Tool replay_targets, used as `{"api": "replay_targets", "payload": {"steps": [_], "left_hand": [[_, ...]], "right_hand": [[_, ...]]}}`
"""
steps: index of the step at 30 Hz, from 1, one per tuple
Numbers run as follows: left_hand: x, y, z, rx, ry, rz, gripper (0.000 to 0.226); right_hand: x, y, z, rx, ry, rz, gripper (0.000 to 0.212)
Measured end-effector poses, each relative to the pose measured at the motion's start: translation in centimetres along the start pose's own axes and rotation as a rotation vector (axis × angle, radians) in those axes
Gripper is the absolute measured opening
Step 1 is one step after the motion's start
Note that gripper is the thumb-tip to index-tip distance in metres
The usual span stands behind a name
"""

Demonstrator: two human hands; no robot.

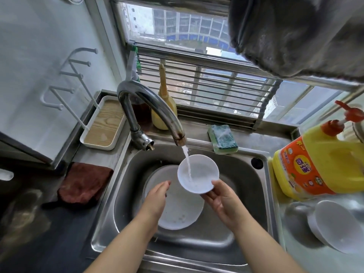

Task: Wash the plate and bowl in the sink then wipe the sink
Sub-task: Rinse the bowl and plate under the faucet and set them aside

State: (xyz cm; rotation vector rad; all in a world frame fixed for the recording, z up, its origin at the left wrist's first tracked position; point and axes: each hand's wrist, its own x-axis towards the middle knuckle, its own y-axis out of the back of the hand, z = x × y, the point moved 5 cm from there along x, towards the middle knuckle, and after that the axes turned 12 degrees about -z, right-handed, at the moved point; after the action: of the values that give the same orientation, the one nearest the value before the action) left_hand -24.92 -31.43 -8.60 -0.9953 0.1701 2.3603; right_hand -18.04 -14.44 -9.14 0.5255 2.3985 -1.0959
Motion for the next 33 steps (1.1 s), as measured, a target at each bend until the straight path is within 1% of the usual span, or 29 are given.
{"api": "replay_targets", "payload": {"steps": [3,7,9,10,11,13,14,16,18,20,22,23,26,28,30,31,33], "left_hand": [[-0.2,1.3,0.6,-0.023,-0.017,0.075,0.034],[-0.3,3.0,0.2,0.001,-0.015,0.140,0.022],[-0.2,3.5,-0.2,0.027,-0.011,0.176,0.014],[-0.1,3.5,-0.4,0.034,-0.012,0.184,0.012],[0.0,3.3,-0.4,0.028,-0.012,0.177,0.012],[0.2,2.3,-0.2,-0.020,-0.017,0.120,0.013],[0.3,1.5,0.0,-0.062,-0.006,0.074,0.016],[0.6,0.0,0.4,-0.193,0.043,-0.034,0.026],[0.6,-1.2,0.8,-0.351,0.085,-0.118,0.031],[0.7,-1.9,1.1,-0.456,0.113,-0.146,0.029],[0.8,-2.5,1.4,-0.554,0.112,-0.164,0.031],[0.9,-2.6,1.5,-0.576,0.098,-0.181,0.032],[1.1,-2.6,2.0,-0.489,0.047,-0.218,0.032],[1.3,-2.2,2.2,-0.481,0.005,-0.235,0.031],[1.8,-1.6,2.2,-0.503,-0.026,-0.235,0.030],[2.0,-1.3,2.2,-0.526,-0.032,-0.237,0.029],[2.1,-0.9,2.3,-0.600,-0.036,-0.265,0.027]], "right_hand": [[1.2,-1.6,0.2,-0.004,-0.002,0.003,0.021],[1.0,-2.0,2.0,0.007,-0.048,-0.011,0.024],[0.8,-1.2,2.1,-0.113,-0.050,-0.001,0.033],[0.6,-0.9,1.9,-0.249,-0.041,0.000,0.040],[0.5,-0.7,1.6,-0.442,-0.031,0.002,0.051],[0.2,-0.8,0.7,-0.892,-0.004,0.036,0.075],[0.0,-0.9,0.2,-1.099,0.034,0.052,0.083],[-0.6,-1.9,-0.2,-1.414,0.162,0.016,0.089],[-1.5,-2.8,0.2,-1.579,0.300,-0.050,0.087],[-2.2,-2.9,1.1,-1.698,0.449,-0.061,0.084],[-2.5,-2.4,1.9,-1.712,0.572,-0.027,0.087],[-2.5,-2.1,2.0,-1.698,0.595,-0.016,0.088],[-2.6,-1.5,1.8,-1.651,0.561,-0.027,0.076],[-2.9,-1.4,1.0,-1.540,0.524,0.006,0.065],[-2.6,-0.9,-0.3,-1.355,0.458,0.113,0.054],[-2.1,-0.3,-0.7,-1.238,0.382,0.171,0.049],[-0.5,0.5,-0.7,-0.944,0.148,0.226,0.045]]}}
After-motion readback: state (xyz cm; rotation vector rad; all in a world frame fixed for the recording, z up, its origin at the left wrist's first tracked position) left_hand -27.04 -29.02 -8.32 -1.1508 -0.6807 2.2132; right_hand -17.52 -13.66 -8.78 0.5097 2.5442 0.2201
